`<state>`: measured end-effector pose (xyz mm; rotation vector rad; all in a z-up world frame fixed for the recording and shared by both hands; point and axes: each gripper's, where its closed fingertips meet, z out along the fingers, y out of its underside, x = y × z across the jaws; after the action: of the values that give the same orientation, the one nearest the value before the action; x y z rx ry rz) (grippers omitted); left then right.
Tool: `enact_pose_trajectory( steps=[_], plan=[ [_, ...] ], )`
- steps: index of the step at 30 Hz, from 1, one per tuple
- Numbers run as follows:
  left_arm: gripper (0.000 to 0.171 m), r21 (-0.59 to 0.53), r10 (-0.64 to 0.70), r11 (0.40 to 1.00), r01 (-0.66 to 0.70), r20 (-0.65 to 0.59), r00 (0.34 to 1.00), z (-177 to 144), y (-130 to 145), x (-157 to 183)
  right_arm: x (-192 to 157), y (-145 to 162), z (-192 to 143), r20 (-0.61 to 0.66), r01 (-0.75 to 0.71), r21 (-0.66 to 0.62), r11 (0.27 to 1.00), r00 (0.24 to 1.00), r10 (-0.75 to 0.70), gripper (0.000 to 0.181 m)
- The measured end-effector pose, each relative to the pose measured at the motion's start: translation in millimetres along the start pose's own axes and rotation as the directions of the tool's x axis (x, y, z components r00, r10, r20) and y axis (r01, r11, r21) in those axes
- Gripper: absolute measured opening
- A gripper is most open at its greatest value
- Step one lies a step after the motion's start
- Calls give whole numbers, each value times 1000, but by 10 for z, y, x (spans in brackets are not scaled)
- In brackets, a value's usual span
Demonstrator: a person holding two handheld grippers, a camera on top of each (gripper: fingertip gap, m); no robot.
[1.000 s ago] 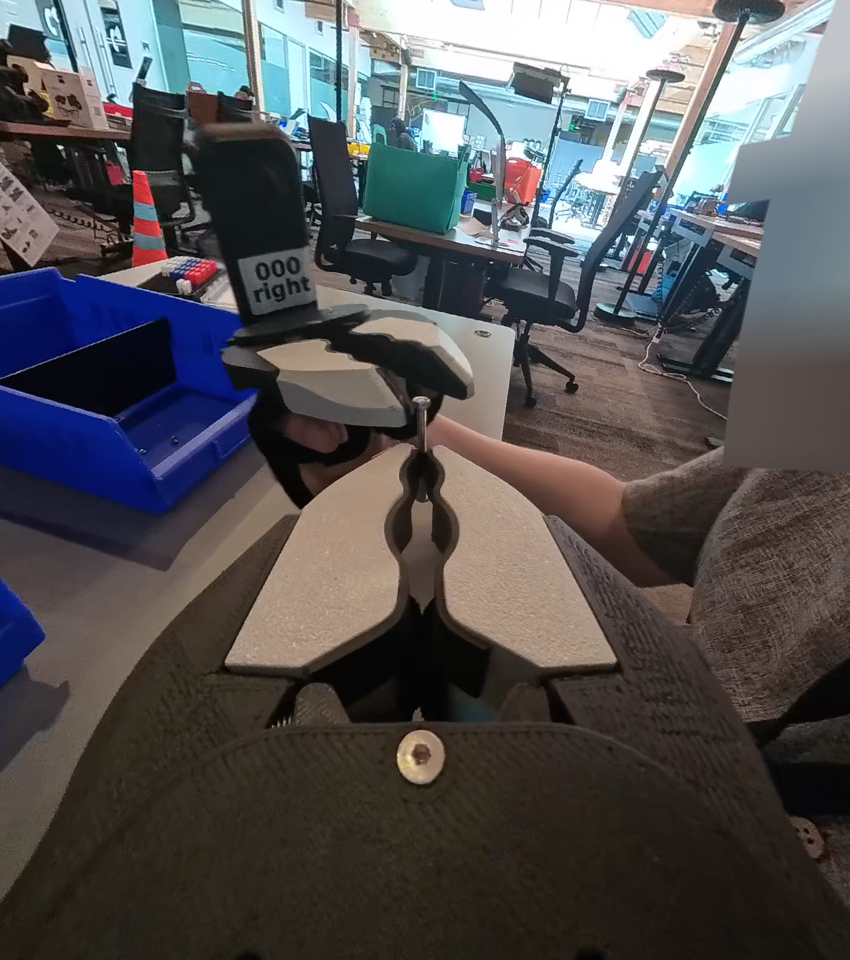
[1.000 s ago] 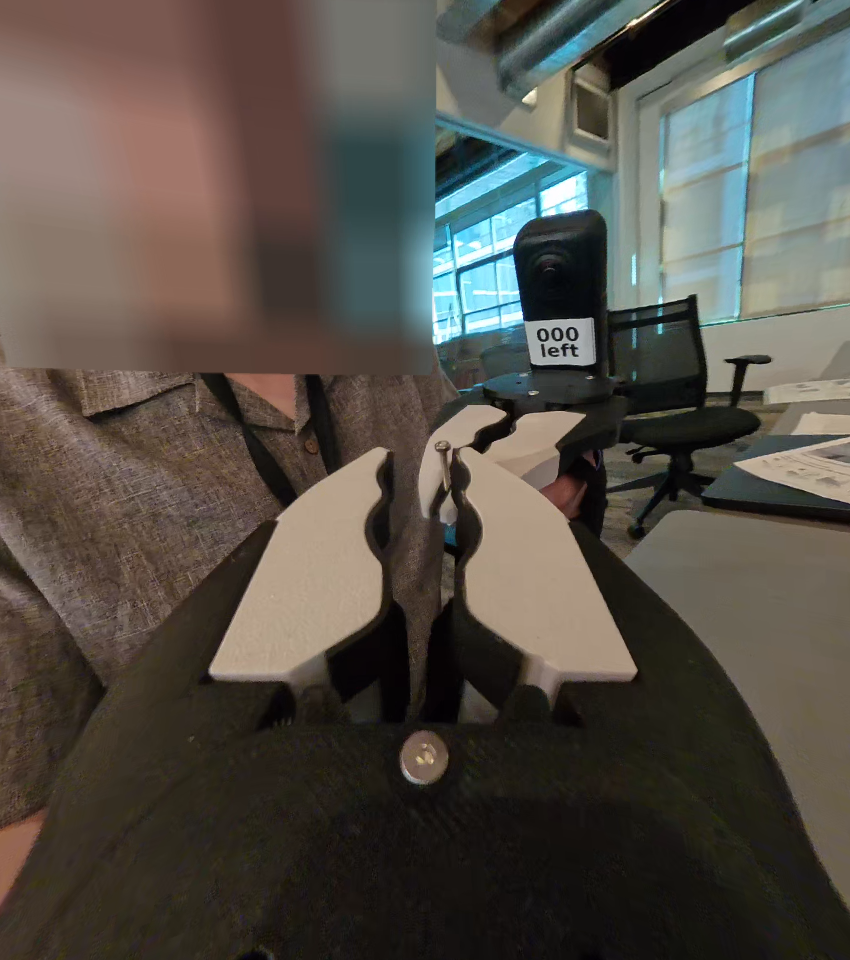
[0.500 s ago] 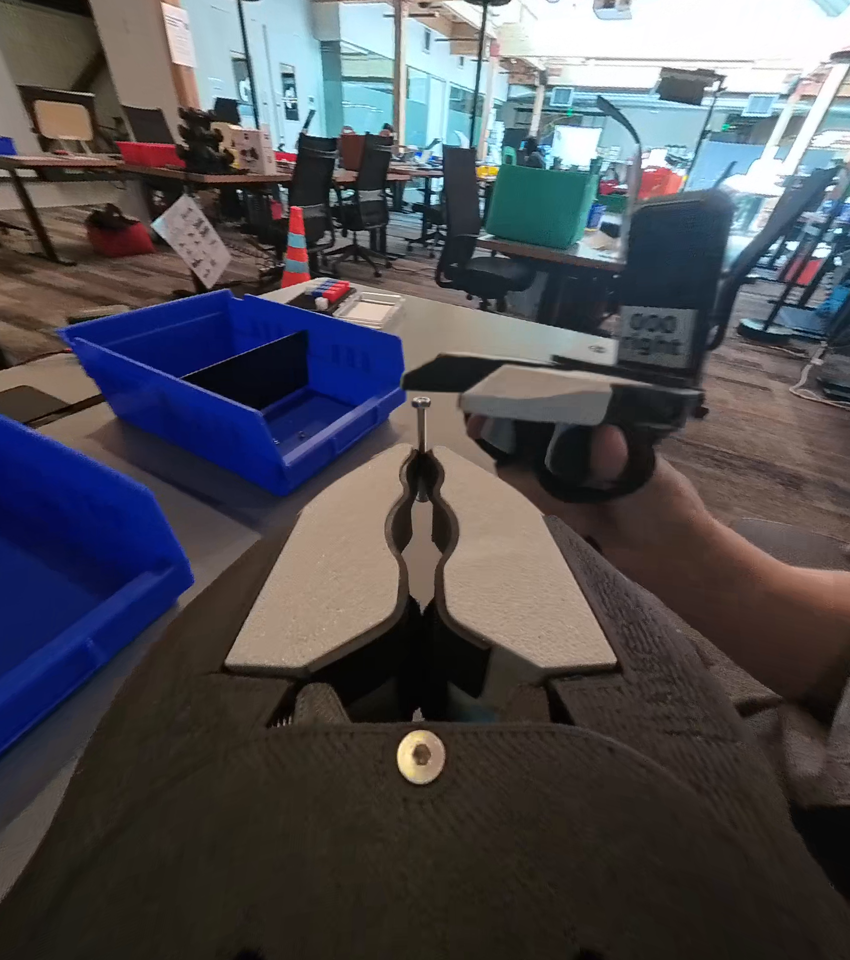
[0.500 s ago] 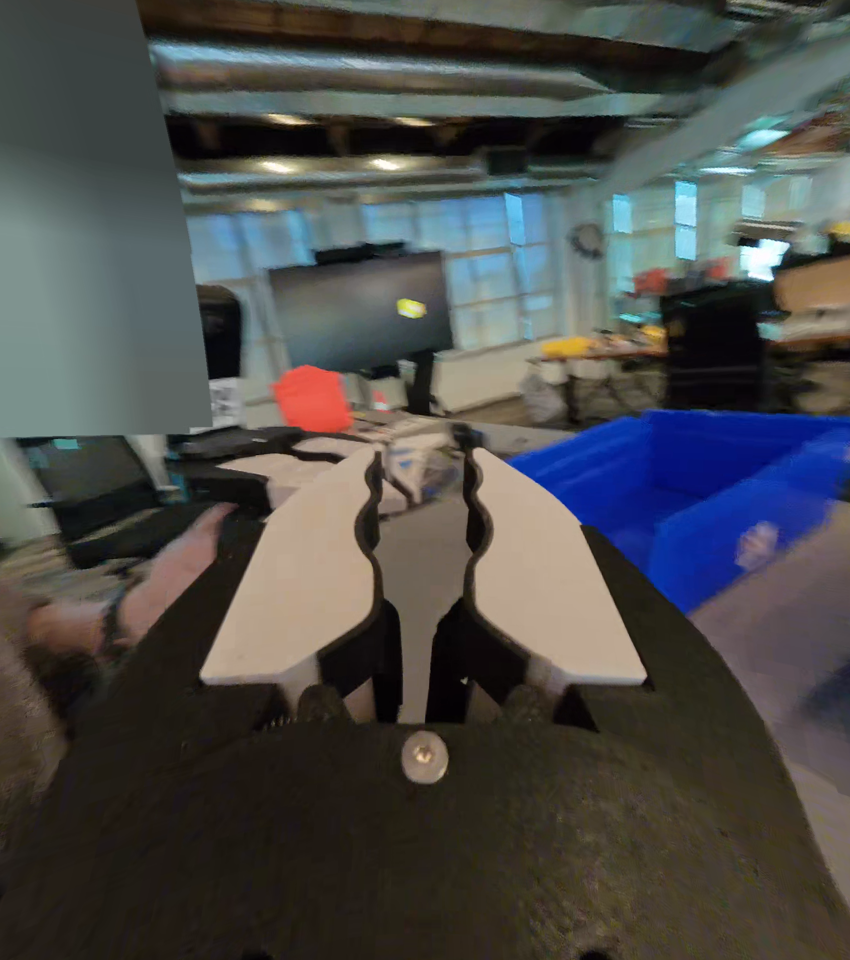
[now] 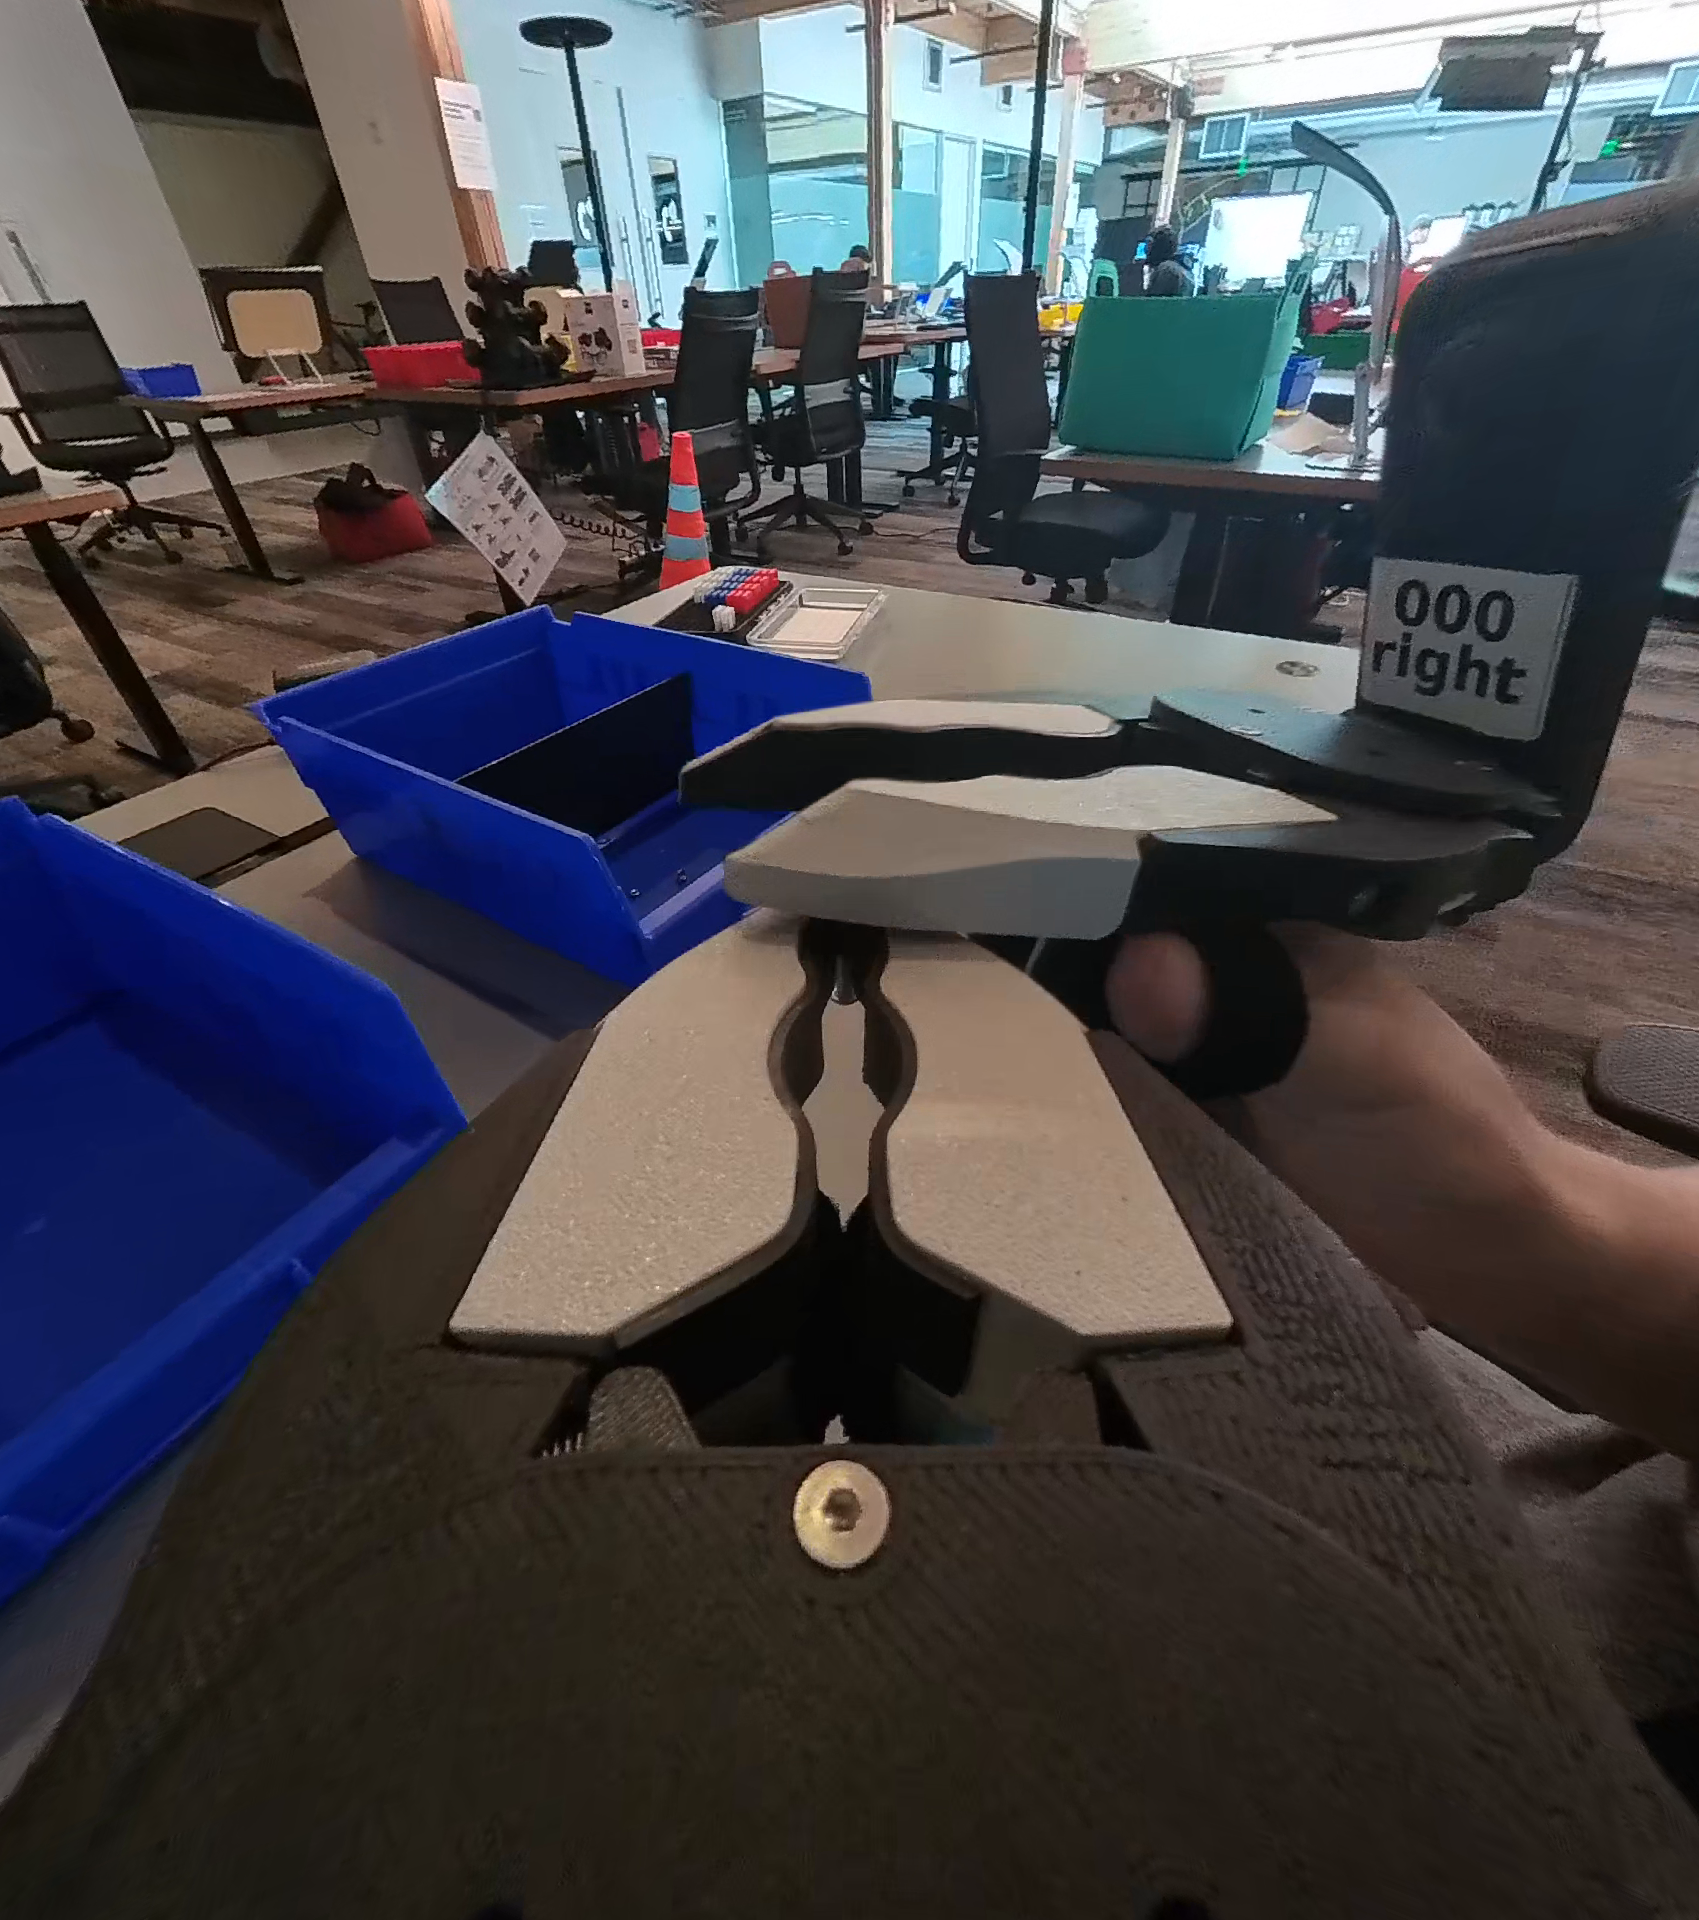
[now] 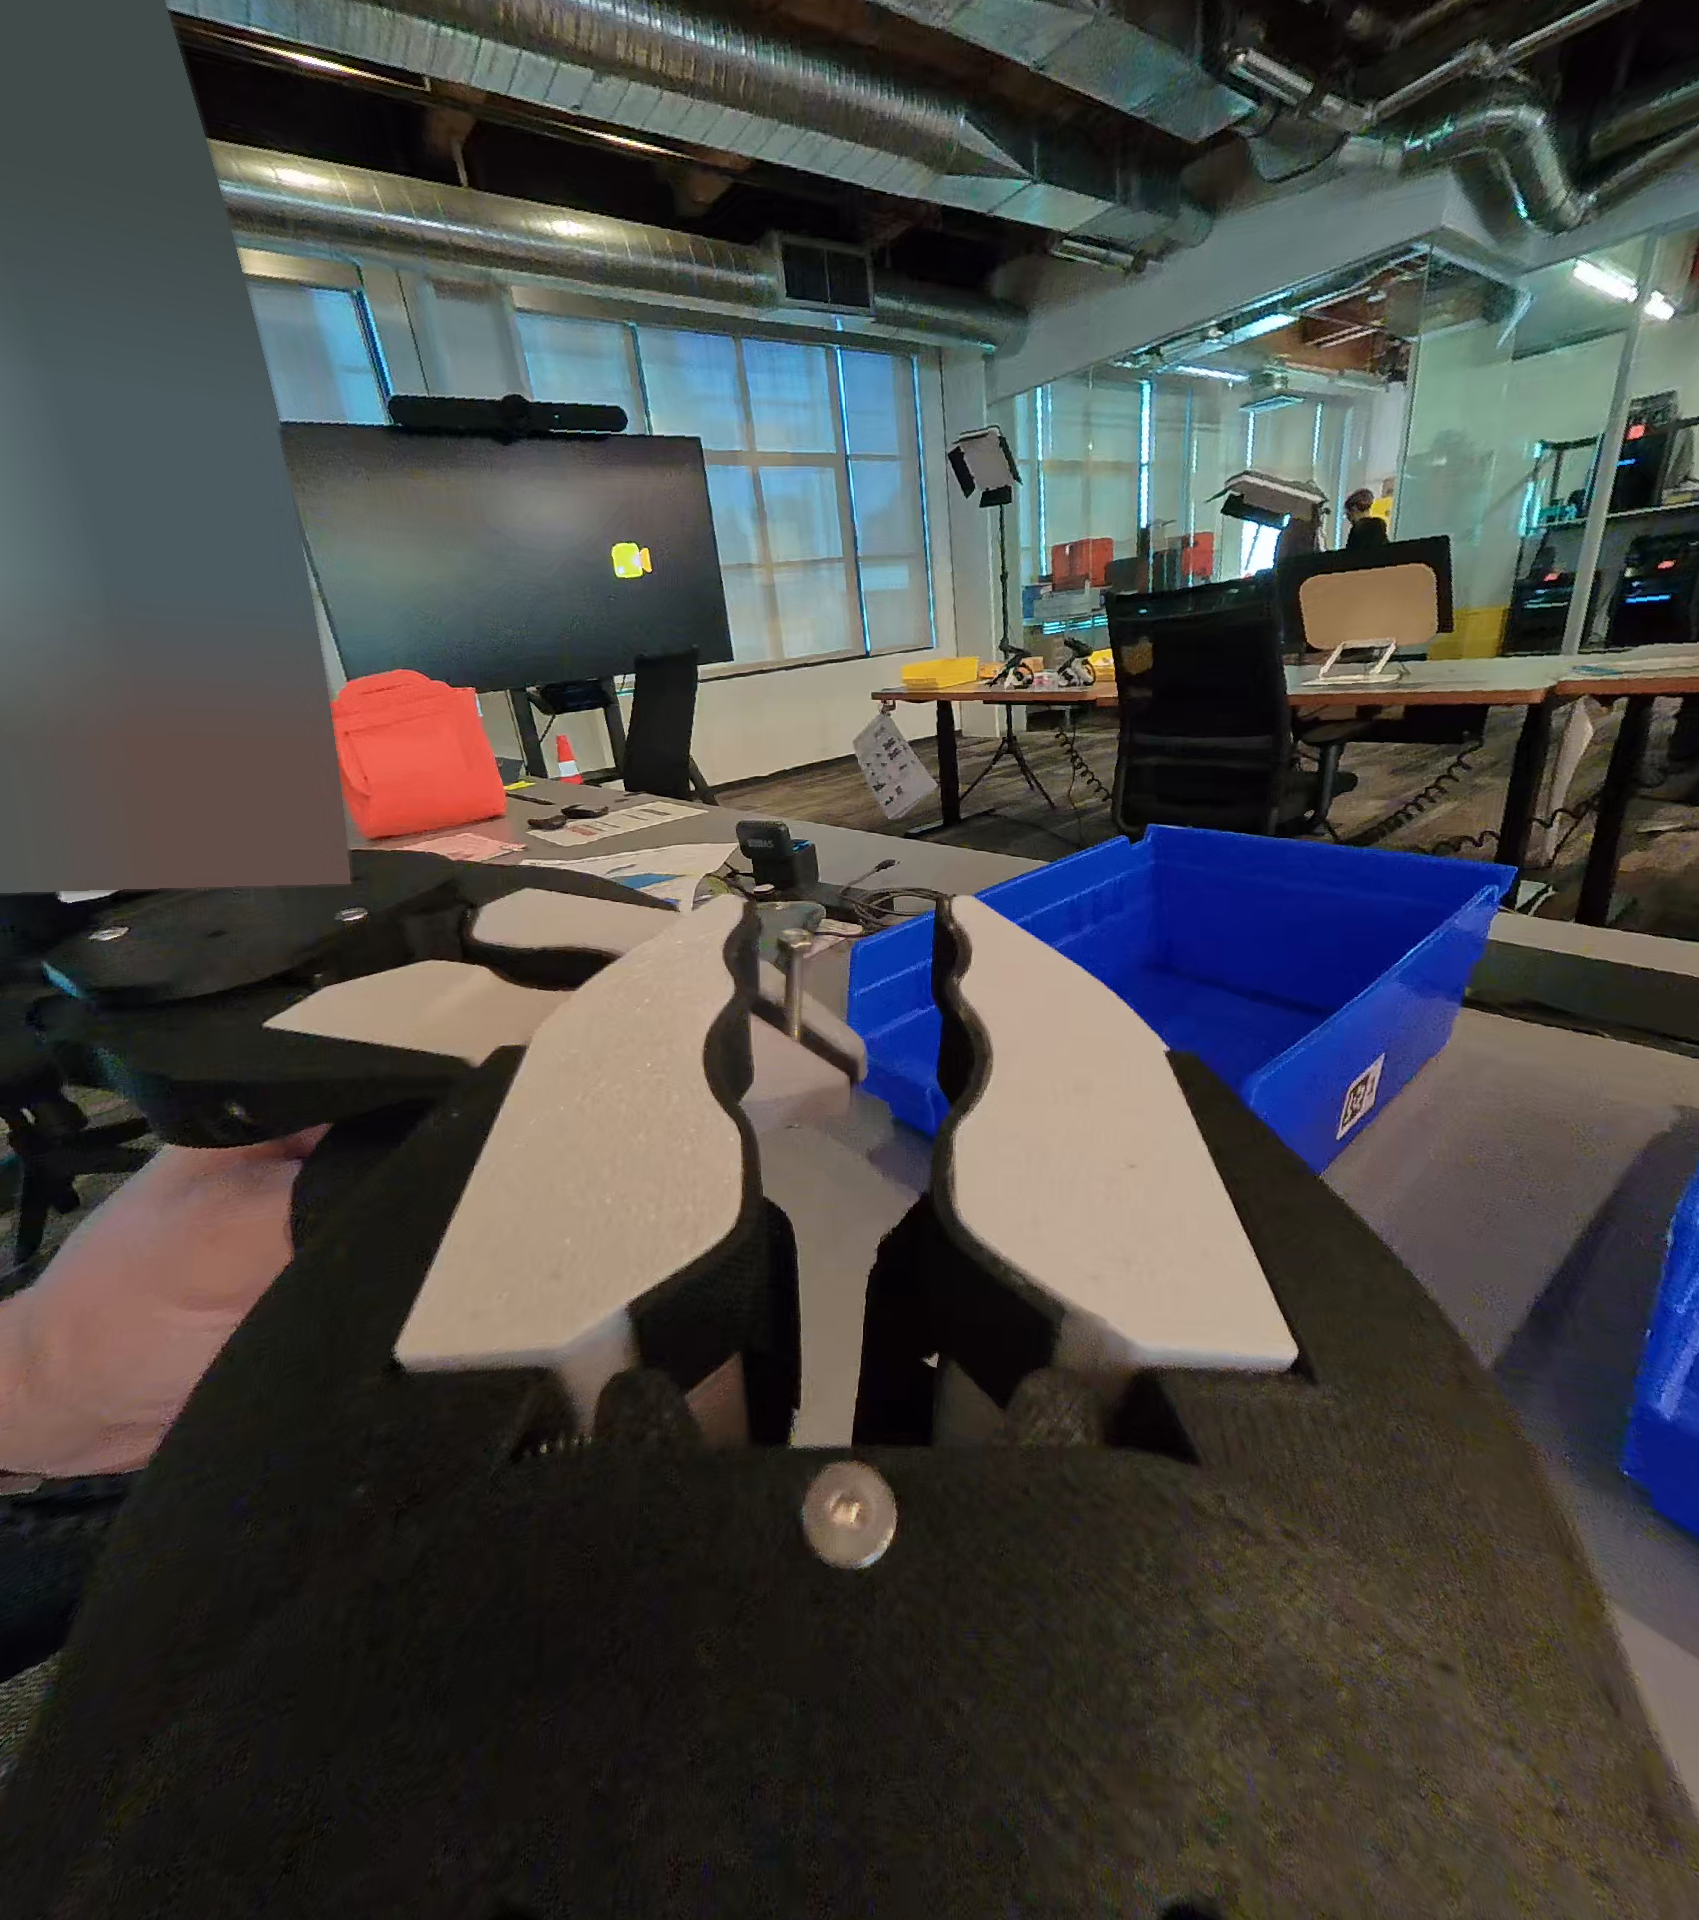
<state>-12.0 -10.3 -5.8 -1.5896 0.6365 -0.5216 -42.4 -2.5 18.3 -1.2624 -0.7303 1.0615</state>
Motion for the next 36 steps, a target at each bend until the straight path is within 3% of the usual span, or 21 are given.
enact_pose_trajectory(
  steps=[12, 22, 36],
  plan=[
    [2, 19, 7, 1000, -7, -6, 1000, -11, -35, 22, -3, -25, -31, 16, 21, 6, 1000, 1000, -21, 26],
    [2, 25, 5, 1000, -5, -4, 1000, -15, -44, 15, -73, -41, -39, 42, 60, 11, 998, 997, -60, 10],
    [2, 39, 14, 999, -14, 8, 1000, -28, -69, 15, -85, -63, -47, 36, 73, 5, 997, 997, -73, 7]
  ],
)
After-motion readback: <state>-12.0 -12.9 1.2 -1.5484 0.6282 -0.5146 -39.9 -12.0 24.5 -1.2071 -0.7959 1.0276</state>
